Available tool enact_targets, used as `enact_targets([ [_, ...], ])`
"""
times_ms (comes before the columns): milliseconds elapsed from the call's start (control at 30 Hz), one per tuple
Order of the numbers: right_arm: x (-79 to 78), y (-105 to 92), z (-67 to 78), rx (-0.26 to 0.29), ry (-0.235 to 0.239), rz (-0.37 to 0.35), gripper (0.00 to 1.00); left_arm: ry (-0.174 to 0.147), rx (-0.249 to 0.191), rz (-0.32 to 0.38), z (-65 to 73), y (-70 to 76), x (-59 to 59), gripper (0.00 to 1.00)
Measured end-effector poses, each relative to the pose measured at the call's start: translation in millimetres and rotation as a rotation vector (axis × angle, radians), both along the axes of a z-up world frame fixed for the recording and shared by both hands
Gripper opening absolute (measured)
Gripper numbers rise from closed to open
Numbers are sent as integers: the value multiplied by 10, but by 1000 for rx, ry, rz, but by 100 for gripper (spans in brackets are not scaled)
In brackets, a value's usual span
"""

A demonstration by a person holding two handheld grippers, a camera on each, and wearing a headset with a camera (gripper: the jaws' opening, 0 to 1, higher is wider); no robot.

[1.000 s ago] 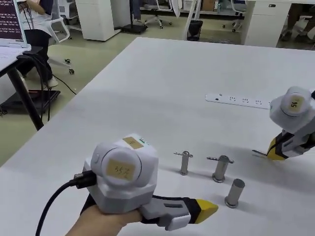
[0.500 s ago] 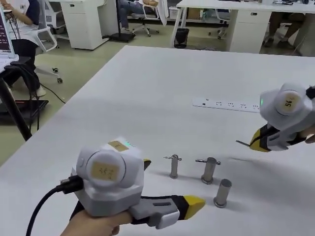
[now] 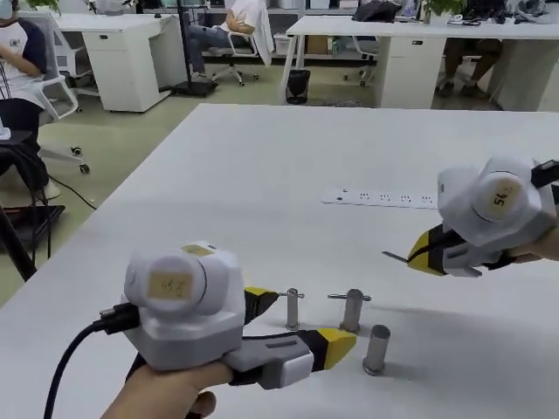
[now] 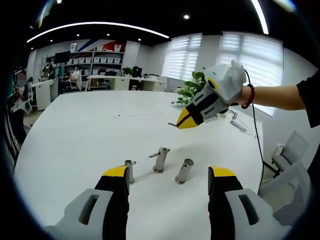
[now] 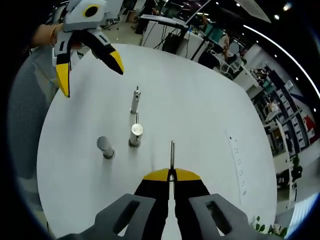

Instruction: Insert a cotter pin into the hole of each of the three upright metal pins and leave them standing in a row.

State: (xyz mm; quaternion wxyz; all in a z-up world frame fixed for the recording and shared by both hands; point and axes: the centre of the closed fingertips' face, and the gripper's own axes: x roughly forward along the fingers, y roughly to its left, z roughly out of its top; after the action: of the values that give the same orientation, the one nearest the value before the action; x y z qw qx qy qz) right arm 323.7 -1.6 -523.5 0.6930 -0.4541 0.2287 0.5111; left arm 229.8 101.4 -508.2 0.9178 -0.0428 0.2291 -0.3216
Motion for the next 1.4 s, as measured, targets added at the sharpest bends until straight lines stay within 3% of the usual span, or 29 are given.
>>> enact_targets([
  [300, -277, 105, 64, 42, -49, 44, 0, 47, -19, -8, 26, -68, 32, 49],
  [733, -599, 279, 119, 22, -142, 171, 0, 97, -67, -24, 92, -205, 72, 35],
  [867, -679, 334, 166, 17, -177, 204, 0, 142, -131, -22, 95, -252, 76, 30],
  [1000, -759, 383, 210, 16, -199, 230, 0, 152, -161, -16, 108, -281, 90, 24],
  [1167, -821, 415, 235, 17, -210, 249, 0, 175, -236, -20, 151, -341, 87, 19],
  [1400, -878, 438, 248, 17, -217, 261, 0, 187, -289, -21, 186, -379, 74, 13],
])
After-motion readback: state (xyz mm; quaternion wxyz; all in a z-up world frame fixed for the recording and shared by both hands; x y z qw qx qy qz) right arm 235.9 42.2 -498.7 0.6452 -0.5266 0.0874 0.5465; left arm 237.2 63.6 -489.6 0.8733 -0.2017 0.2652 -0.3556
